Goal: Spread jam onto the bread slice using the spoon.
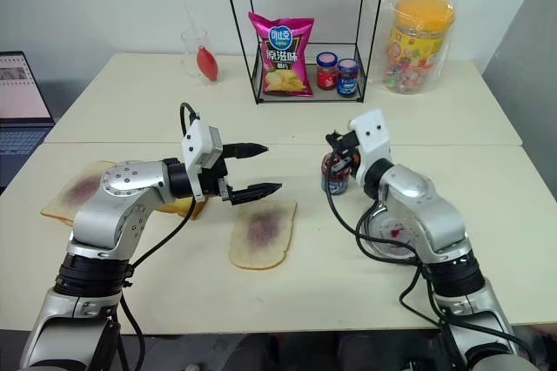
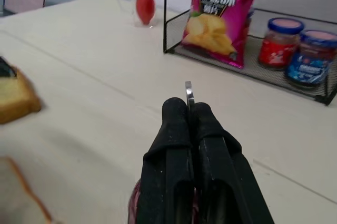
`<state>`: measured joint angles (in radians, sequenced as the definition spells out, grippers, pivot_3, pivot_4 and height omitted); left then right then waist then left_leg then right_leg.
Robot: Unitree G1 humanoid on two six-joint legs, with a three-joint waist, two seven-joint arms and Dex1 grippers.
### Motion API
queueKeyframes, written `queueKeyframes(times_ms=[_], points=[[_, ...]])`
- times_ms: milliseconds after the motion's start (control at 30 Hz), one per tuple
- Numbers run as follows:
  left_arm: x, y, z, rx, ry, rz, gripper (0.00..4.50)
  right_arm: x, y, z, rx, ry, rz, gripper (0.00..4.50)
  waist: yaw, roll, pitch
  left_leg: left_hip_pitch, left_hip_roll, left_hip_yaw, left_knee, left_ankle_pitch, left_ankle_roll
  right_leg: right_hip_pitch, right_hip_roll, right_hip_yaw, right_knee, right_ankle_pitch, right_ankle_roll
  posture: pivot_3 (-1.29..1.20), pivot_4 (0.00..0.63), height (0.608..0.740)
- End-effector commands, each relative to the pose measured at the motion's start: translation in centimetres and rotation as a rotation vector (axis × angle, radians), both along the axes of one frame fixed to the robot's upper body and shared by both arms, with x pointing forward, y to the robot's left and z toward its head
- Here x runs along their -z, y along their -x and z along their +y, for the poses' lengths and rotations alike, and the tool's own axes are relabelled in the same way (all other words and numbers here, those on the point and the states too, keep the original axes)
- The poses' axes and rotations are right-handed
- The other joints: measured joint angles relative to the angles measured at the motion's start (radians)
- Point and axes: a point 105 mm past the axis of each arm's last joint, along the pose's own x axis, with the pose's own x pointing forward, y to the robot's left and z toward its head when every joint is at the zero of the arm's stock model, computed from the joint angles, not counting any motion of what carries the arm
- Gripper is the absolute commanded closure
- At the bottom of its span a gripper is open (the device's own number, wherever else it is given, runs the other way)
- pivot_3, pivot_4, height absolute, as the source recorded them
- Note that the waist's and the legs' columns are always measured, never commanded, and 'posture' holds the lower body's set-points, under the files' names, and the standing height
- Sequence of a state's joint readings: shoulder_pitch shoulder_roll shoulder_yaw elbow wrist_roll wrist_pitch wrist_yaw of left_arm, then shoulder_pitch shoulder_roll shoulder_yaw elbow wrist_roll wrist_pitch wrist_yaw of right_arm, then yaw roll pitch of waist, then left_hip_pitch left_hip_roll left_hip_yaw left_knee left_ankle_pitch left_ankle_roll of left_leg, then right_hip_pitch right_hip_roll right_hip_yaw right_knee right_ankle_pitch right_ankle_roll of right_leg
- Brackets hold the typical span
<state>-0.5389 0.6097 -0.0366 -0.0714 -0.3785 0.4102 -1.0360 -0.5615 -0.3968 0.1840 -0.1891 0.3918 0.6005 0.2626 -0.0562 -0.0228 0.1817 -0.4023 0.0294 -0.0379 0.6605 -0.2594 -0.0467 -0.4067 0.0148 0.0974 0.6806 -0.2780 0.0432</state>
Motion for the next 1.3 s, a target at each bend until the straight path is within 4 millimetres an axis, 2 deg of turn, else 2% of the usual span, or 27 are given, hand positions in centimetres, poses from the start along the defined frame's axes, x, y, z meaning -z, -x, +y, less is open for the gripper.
queueKeyframes(times_ms=[33, 167, 267, 433, 933, 1300], points=[[-1.2, 0.4, -0.2, 0.016, 0.001, -0.055, 0.00, -0.6, 0.0, 0.1, -0.001, 0.016, -0.039, 4.43, 0.000, 0.000, 0.000, 0.000, 0.000, 0.000, 0.000, 0.000, 0.000, 0.000, 0.000, 0.000, 0.000, 0.000, 0.000, 0.00, 0.150, 0.740], [-1.1, 0.4, -0.2, 0.015, 0.004, -0.055, 0.00, -0.2, -0.1, 0.1, 0.009, -0.027, 0.006, 4.43, 0.000, 0.000, 0.000, 0.000, 0.000, 0.000, 0.000, 0.000, 0.000, 0.000, 0.000, 0.000, 0.000, 0.000, 0.000, 0.00, 0.150, 0.740], [-1.1, 0.4, -0.2, 0.013, 0.006, -0.055, 0.00, -0.6, -0.6, -0.1, 0.040, -0.201, 0.091, 4.43, 0.000, 0.000, 0.000, 0.000, 0.000, -0.001, 0.000, 0.000, 0.000, 0.000, 0.000, 0.000, 0.000, 0.000, 0.000, 0.00, 0.150, 0.740], [-1.1, 0.4, -0.2, 0.010, 0.007, -0.057, 0.00, -1.4, -1.3, -0.9, 0.091, -0.371, 0.172, 4.43, 0.000, 0.000, 0.000, 0.000, 0.000, -0.001, 0.000, 0.000, 0.000, 0.000, 0.000, 0.000, 0.000, 0.000, 0.000, 0.00, 0.150, 0.740], [-1.0, 0.3, -0.4, 0.022, 0.004, -0.058, 0.00, -2.1, -1.7, -2.8, 0.167, -0.652, 0.304, 4.43, -0.001, 0.000, 0.000, 0.000, 0.000, -0.001, 0.000, 0.000, 0.000, 0.000, 0.000, -0.001, 0.000, 0.000, 0.000, 0.00, 0.150, 0.740], [-1.0, 0.3, -0.5, 0.029, 0.003, -0.062, 0.00, -2.3, -1.9, -3.9, 0.209, -0.766, 0.350, 4.43, -0.002, 0.000, 0.000, 0.000, 0.000, 0.000, -0.001, 0.000, 0.000, 0.000, 0.000, -0.001, 0.000, 0.000, 0.000, 0.00, 0.150, 0.740]])
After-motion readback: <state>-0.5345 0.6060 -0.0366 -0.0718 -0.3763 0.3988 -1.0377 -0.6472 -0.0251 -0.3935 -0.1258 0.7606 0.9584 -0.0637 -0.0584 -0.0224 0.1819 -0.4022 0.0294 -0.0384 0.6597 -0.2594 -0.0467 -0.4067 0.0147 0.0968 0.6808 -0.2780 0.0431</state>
